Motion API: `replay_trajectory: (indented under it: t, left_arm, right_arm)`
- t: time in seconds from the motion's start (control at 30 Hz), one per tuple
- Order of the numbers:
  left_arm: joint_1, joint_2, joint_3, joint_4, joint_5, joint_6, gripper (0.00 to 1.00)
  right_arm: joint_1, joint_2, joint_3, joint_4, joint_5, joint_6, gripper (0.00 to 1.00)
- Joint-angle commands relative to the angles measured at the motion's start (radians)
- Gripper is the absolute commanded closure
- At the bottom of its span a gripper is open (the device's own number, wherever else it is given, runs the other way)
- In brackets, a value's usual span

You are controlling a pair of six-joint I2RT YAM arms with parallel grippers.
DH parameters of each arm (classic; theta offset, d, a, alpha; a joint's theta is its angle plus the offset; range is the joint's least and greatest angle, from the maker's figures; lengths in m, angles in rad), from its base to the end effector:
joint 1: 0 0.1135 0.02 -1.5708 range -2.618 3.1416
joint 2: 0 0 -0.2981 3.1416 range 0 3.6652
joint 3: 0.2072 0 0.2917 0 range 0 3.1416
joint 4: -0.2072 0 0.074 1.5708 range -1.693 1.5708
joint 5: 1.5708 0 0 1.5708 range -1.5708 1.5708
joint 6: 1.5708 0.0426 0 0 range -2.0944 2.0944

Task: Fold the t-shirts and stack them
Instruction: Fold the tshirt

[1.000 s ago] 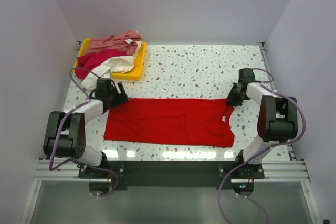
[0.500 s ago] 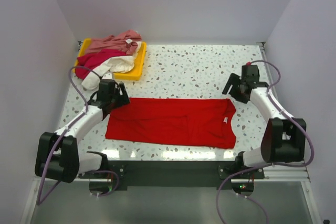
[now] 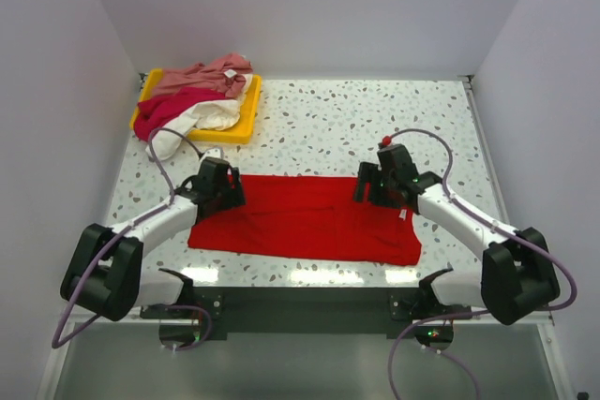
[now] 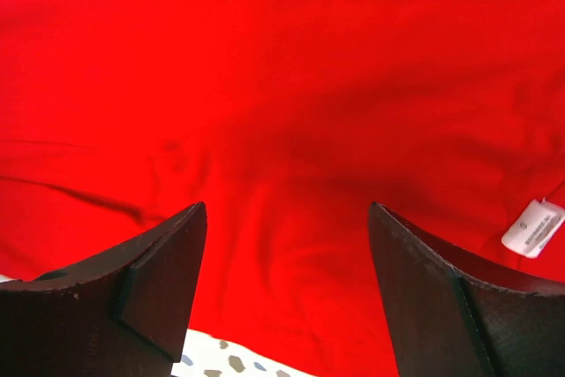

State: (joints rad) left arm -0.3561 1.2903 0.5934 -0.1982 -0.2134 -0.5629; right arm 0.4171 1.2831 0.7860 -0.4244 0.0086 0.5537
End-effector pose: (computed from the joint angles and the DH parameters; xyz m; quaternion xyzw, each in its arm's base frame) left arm 0.2536 -0.0847 0.1725 -0.1319 0.9295 -0.0561 0.3400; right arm 0.2611 0.1153 0.2231 0.0661 0.9454 0.1452 0.2840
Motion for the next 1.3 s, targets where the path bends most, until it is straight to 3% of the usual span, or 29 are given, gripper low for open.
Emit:
replay_trajectory:
  t: [0.0,0.23,0.53,0.8,1.27]
  left_arm:
    - [-0.003,0.009,-0.059,0.059,-0.012,-0.022,0.19]
    - [-0.006,0.026,-0.121,0.118,0.032,-0.046,0.20]
    - [-0.130,0.066,-0.135,0.135,0.009,-0.132,0.21]
    - [-0.230,0.104,-0.188,0.183,0.002,-0.229,0.21]
    - [-0.397,-0.046,-0.237,0.100,-0.043,-0.341,0.21]
  right_arm:
    - [0.005,0.034,-0.053,0.038,0.019,0.035,0.23]
    - [0.006,0.221,-0.064,0.102,-0.034,0.069,0.23]
    - [0.005,0.352,-0.019,0.095,-0.016,0.111,0.24]
    - [0.005,0.427,0.079,-0.013,0.074,0.084,0.23]
    - [-0.080,0.616,0.370,-0.092,0.117,0.002,0.23]
